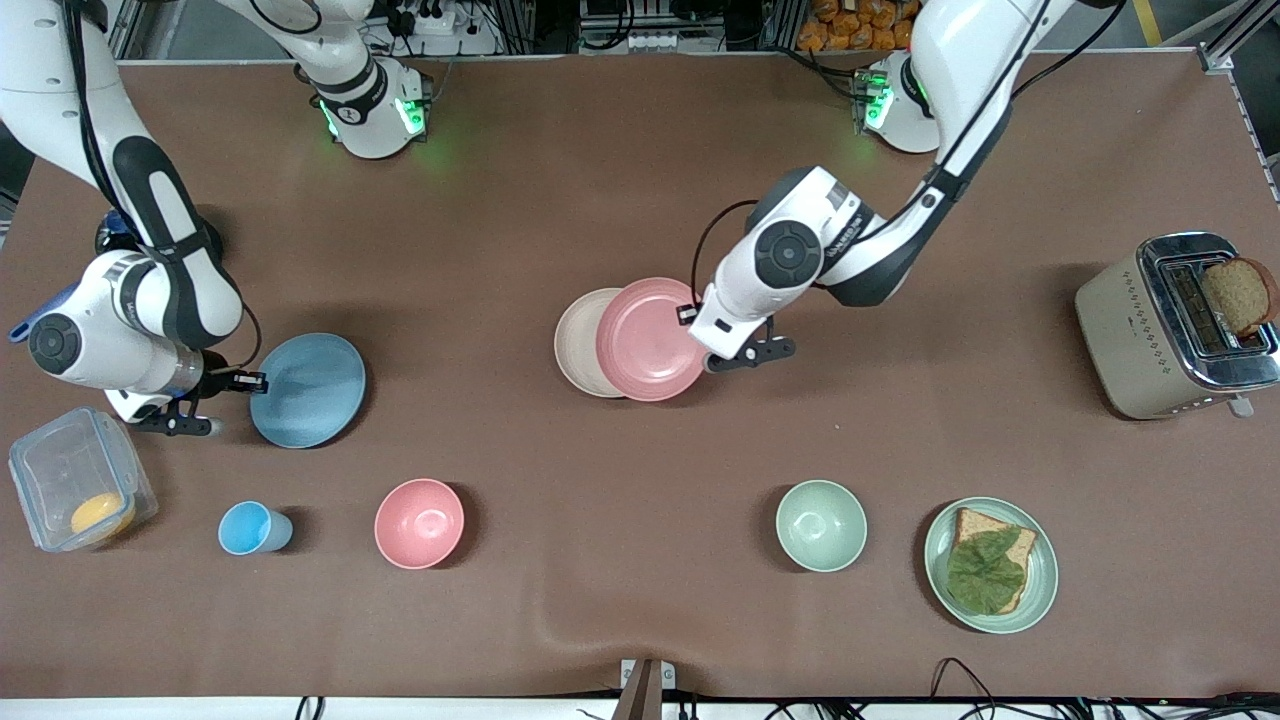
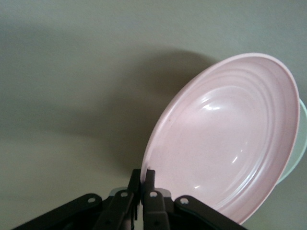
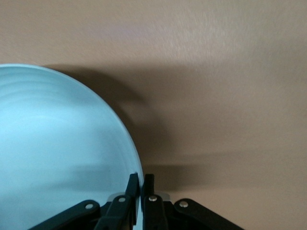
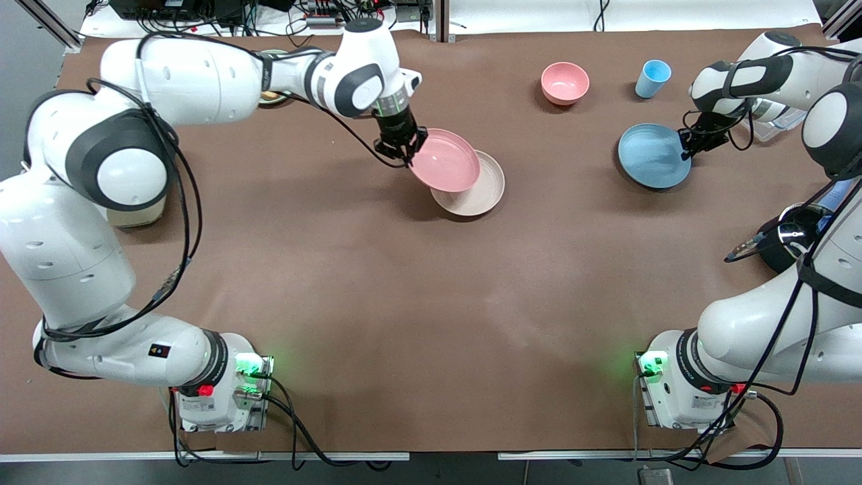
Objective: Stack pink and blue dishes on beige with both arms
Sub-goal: 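Carry the pink plate with the left gripper onto the beige plate, then release the pink plate with the left gripper while the right gripper lifts the blue plate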
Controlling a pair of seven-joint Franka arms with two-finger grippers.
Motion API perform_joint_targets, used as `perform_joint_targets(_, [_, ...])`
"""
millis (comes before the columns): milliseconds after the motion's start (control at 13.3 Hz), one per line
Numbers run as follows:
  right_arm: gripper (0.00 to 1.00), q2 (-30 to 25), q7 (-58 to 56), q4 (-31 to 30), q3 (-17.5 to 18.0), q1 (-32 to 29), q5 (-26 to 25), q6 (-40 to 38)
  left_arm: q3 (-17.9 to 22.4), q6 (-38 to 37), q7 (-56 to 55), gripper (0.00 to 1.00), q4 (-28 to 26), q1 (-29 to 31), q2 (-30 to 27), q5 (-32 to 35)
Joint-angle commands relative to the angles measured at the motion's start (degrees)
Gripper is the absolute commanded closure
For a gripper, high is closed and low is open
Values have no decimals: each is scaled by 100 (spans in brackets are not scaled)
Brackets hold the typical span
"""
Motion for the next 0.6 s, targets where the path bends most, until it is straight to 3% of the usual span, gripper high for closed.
perform_joint_targets(0, [100,-133,-331,61,66,-45,55,-27,41,203,-195,100,95,-221,163,-69])
perform_joint_targets(527, [100,-318,-315,1044,75,-19,55,-1784,59,766,-441,100,86,-511,435,-25])
